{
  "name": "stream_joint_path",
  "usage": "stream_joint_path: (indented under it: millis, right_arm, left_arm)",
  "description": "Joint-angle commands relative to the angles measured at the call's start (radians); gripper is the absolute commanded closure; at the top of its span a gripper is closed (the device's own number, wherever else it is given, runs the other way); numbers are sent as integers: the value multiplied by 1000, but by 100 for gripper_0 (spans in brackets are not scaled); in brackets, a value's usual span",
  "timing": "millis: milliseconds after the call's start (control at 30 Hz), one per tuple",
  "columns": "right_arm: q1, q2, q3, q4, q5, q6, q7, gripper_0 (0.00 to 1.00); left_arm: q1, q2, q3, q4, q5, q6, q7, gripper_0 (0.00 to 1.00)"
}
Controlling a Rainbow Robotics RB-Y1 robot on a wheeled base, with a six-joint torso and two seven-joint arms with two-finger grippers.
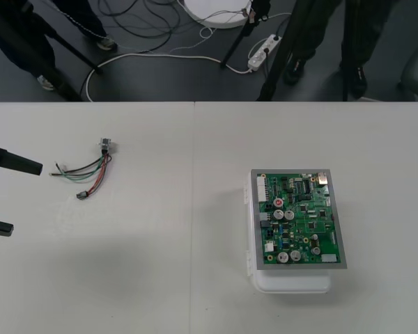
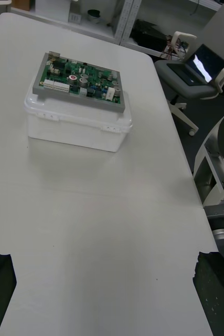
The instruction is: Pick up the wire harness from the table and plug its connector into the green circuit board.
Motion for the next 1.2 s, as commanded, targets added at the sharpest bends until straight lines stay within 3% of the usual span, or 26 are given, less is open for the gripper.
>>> stream_joint_path:
  millis: [33, 1200]
  right_arm:
    - [13, -42, -37, 1, -10, -8, -12, 0]
    - [13, -42, -37, 1, -10, -8, -12, 0]
  left_arm:
    - [12, 38, 31, -1, 4, -44, -39, 0]
    - [12, 38, 31, -1, 4, -44, -39, 0]
